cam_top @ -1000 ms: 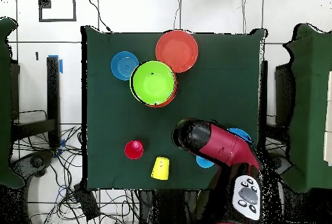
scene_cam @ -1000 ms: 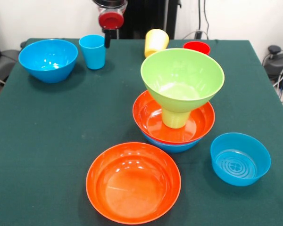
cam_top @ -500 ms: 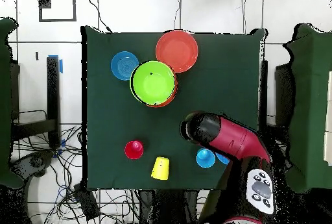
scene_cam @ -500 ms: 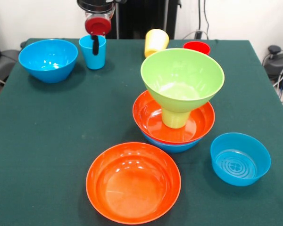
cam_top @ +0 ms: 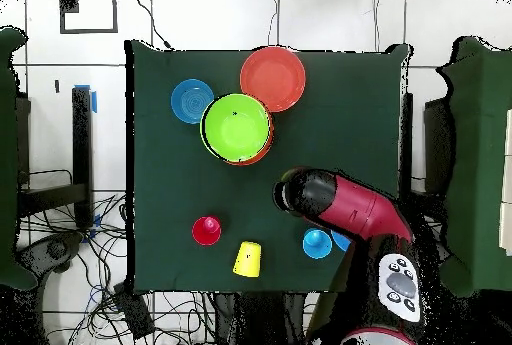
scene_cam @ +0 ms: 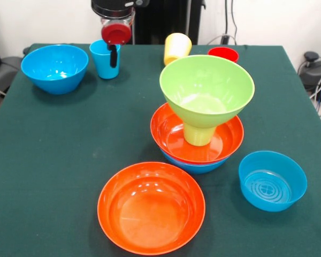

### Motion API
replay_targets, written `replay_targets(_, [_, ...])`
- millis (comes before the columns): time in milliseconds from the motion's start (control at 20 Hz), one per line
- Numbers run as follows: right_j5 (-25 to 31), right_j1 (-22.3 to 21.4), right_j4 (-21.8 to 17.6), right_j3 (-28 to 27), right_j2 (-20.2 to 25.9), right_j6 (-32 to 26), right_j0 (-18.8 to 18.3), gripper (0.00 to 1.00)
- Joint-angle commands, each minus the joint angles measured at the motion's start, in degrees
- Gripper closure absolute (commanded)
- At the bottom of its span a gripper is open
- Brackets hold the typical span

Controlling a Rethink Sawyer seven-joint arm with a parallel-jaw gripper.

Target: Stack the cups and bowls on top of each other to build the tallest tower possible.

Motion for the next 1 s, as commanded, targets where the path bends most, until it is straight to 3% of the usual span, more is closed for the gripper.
replay_targets(50, [-1.57, 5.19, -4.58, -0.22, 7.47, -5.99, -0.88, 0.00])
replay_targets(350, [-6.37, 7.52, -5.71, 0.49, 8.48, -5.71, -2.40, 0.00])
replay_targets(800, [-8.16, 9.58, -8.02, -0.50, 9.01, -5.55, -4.21, 0.00])
replay_targets(950, [-8.63, 9.81, -9.29, -1.22, 7.89, -4.77, -3.18, 0.00])
replay_targets(1000, [-8.81, 9.88, -9.72, -1.48, 7.44, -4.45, -2.73, 1.00])
